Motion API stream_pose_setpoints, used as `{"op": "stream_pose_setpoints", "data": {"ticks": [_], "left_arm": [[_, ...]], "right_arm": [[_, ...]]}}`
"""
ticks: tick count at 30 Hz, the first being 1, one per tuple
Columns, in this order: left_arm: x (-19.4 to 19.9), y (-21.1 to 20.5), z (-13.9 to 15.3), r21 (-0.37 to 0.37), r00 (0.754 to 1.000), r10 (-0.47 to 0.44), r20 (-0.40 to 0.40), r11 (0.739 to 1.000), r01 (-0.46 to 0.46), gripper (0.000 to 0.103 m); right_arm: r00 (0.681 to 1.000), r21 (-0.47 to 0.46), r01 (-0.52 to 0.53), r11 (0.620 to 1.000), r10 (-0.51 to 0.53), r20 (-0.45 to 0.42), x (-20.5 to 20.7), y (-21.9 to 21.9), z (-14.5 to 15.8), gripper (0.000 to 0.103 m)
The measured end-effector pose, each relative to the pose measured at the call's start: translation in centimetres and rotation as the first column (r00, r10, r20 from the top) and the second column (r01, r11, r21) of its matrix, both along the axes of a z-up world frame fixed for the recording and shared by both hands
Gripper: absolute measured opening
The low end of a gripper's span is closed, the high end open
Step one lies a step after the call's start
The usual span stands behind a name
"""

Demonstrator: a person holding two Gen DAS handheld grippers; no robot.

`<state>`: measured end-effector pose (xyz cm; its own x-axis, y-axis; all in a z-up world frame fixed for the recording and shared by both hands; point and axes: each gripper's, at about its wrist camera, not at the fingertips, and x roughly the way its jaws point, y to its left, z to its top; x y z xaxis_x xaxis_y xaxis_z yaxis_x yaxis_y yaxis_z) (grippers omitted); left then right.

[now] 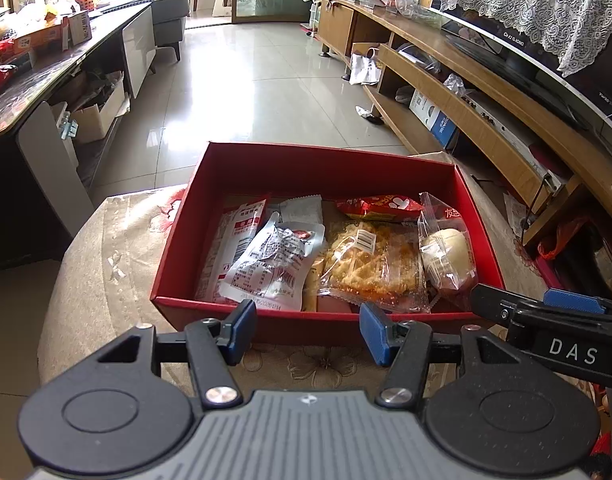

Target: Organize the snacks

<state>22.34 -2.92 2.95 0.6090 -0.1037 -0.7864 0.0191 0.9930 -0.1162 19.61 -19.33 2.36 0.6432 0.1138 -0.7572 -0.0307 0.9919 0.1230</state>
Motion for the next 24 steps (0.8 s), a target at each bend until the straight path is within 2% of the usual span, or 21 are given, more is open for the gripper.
{"op": "stream_pose_setpoints", "data": {"ticks": [11,24], "left_arm": [[-2.5,0.8,-0.2,-0.009,1.000,0.013,-0.007,1.000,-0.013,0.057],[-6.5,1.2,-0.4,-0.005,1.000,0.016,-0.003,1.000,-0.016,0.066]], "right_arm": [[1.000,-0.016,0.023,1.000,-0.023,-0.015,-1.7,-0.2,-0.4,0.091],[1.000,0.020,-0.005,1.000,0.006,-0.030,-5.3,1.0,-0.5,0.094]]}}
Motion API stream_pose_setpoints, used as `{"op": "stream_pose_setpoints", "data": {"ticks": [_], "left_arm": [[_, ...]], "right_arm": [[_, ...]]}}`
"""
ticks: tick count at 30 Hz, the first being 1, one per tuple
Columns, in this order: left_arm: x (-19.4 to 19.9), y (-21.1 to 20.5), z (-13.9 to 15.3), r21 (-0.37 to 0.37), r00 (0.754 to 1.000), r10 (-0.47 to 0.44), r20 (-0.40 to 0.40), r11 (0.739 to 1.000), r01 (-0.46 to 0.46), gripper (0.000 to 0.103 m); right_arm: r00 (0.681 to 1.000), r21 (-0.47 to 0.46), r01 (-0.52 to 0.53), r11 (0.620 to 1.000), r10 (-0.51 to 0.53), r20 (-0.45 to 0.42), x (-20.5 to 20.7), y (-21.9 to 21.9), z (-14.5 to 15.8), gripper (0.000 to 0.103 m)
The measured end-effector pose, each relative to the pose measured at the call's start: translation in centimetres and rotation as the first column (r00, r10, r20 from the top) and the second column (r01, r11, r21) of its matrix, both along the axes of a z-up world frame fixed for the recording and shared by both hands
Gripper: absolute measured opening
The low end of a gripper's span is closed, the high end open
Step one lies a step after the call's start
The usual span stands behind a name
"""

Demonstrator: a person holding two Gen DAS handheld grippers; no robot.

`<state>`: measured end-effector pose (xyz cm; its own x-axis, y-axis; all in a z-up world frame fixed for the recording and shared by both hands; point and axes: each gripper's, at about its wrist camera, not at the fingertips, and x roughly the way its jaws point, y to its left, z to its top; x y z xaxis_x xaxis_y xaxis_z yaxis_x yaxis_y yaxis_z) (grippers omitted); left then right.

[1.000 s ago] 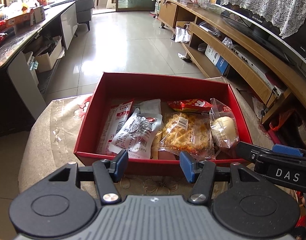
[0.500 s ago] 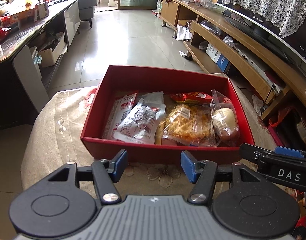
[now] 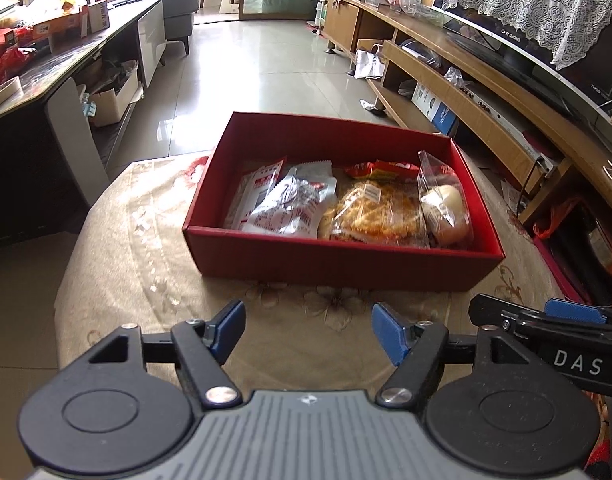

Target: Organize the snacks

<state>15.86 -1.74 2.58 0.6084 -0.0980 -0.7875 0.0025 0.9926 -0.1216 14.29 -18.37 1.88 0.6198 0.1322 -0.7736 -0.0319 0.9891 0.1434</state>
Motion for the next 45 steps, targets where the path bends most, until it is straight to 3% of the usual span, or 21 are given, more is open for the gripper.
{"op": "stream_pose_setpoints", "data": {"ticks": [21,45], "left_arm": [[-6.1,-0.8,-0.5,0.011,1.000,-0.013,0.001,1.000,0.013,0.075],[-10.9,-0.9,-0.6,0.047,1.000,-0.022,0.014,0.999,0.021,0.076]], "right_arm": [[1.000,0.020,0.007,1.000,-0.007,-0.009,-5.6,-0.8,-0.3,0.094],[1.000,0.034,-0.004,0.999,0.005,-0.023,-10.1,-0.6,-0.8,0.096]]}}
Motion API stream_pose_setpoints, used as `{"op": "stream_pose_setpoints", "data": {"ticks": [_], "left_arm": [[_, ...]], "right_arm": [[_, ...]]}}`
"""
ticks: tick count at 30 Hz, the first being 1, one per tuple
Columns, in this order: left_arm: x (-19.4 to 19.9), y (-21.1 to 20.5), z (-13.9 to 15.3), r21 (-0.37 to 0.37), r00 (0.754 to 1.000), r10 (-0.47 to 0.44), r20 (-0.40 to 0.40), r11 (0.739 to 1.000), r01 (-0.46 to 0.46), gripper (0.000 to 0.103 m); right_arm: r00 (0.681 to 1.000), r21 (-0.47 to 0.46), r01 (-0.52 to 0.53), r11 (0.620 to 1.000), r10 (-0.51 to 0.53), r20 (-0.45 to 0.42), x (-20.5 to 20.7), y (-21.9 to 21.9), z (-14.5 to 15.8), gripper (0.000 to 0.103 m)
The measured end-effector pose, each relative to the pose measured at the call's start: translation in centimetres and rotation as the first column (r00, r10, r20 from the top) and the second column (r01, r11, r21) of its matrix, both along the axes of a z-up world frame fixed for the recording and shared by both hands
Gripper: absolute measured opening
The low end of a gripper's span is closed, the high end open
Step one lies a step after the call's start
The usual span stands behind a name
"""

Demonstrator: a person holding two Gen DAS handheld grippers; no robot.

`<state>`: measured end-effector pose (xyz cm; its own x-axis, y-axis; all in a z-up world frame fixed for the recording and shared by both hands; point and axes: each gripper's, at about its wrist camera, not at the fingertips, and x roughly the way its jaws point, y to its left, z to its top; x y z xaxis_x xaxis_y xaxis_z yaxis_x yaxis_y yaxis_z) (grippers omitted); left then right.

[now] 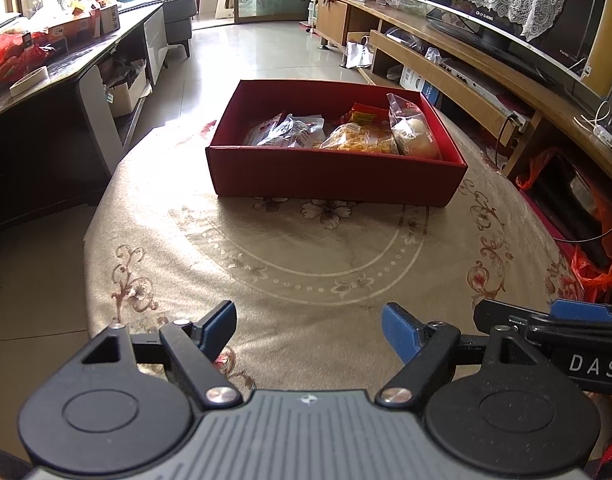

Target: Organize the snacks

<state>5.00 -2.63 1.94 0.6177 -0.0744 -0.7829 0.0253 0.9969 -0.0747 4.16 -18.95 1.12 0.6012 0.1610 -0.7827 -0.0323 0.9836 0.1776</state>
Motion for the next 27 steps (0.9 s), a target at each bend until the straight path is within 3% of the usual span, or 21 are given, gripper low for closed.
{"op": "stream_pose_setpoints", "data": {"ticks": [27], "left_arm": [[-3.0,0.4,0.0,0.041,1.000,0.002,0.017,0.999,-0.002,0.076]], "right_arm": [[1.000,-0.017,-0.019,1.000,0.019,-0.010,-2.3,0.8,-0.4,0.096]]}}
